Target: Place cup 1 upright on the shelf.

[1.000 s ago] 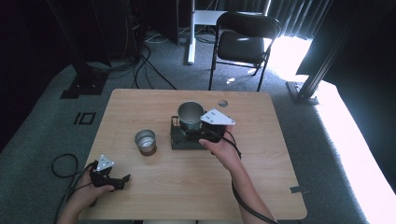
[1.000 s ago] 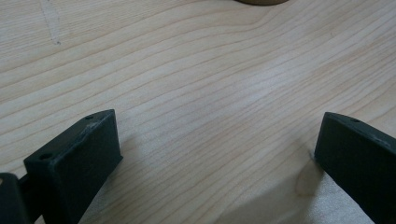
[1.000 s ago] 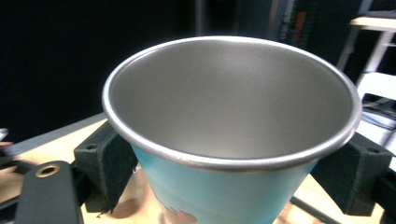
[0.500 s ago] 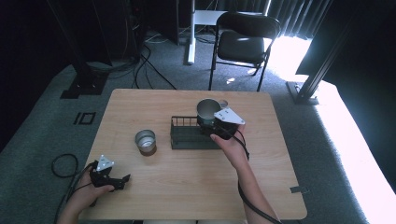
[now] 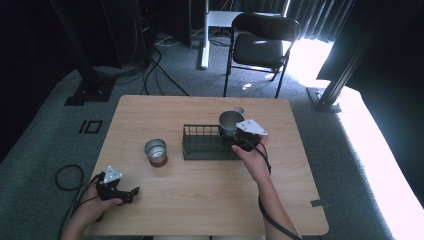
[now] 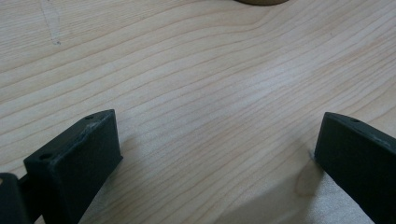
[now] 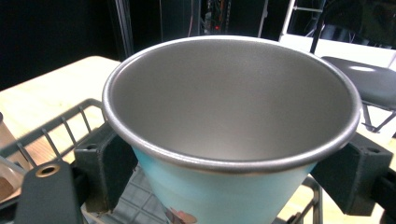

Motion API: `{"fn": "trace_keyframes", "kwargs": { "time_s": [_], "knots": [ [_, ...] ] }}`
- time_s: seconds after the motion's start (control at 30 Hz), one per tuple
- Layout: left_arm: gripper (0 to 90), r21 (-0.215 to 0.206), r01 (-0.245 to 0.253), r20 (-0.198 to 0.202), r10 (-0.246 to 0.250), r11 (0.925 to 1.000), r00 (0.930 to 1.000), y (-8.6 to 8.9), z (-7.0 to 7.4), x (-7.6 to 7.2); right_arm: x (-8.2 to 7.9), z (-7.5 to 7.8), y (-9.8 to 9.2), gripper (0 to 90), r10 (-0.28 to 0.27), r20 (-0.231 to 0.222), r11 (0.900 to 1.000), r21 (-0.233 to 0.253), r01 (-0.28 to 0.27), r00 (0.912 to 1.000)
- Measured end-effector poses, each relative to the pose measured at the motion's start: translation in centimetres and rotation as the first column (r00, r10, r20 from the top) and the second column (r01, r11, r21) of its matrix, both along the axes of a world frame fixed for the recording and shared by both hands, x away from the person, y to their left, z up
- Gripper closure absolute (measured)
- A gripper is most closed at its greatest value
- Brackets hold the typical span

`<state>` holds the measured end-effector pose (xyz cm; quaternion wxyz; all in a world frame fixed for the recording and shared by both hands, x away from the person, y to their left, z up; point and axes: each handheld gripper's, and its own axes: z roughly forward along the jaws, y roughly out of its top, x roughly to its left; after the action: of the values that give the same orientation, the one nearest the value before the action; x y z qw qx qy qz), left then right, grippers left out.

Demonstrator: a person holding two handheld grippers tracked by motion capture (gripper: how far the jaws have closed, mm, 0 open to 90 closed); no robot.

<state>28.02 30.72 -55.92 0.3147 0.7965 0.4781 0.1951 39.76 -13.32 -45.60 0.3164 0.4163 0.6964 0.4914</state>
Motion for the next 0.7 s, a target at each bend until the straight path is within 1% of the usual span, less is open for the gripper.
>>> {"fn": "trace_keyframes", "kwargs": {
  "time_s": [0.27,0.33,0.53,0.63,0.7],
  "knots": [
    [0.9,-0.002,-0.001,-0.001,0.001,1.0,1.0,0.0,0.0,0.0,0.3,-1.4,-0.3,14.8,-0.015,-0.029,1.0,-0.007,0.014,0.9995],
    [0.9,-0.002,-0.001,-0.001,0.001,1.0,1.0,0.0,0.0,0.0,0.3,-1.5,-0.3,14.8,-0.02,-0.027,1.0,-0.011,0.02,0.9994],
    [0.9,-0.002,-0.001,-0.001,0.001,1.0,1.0,0.0,0.0,0.0,0.4,-2.1,-0.2,14.8,-0.014,-0.043,1.0,0.0,0.014,0.999],
    [0.9,-0.002,-0.001,-0.001,0.001,1.0,1.0,0.0,0.0,0.0,0.5,-2.4,-0.3,14.8,-0.016,-0.052,1.0,-0.008,0.016,0.9985],
    [0.9,-0.002,-0.001,-0.001,0.001,1.0,1.0,0.0,0.0,0.0,0.5,-2.6,-0.3,14.8,-0.014,-0.051,1.0,-0.003,0.014,0.9986]
  ]
}}
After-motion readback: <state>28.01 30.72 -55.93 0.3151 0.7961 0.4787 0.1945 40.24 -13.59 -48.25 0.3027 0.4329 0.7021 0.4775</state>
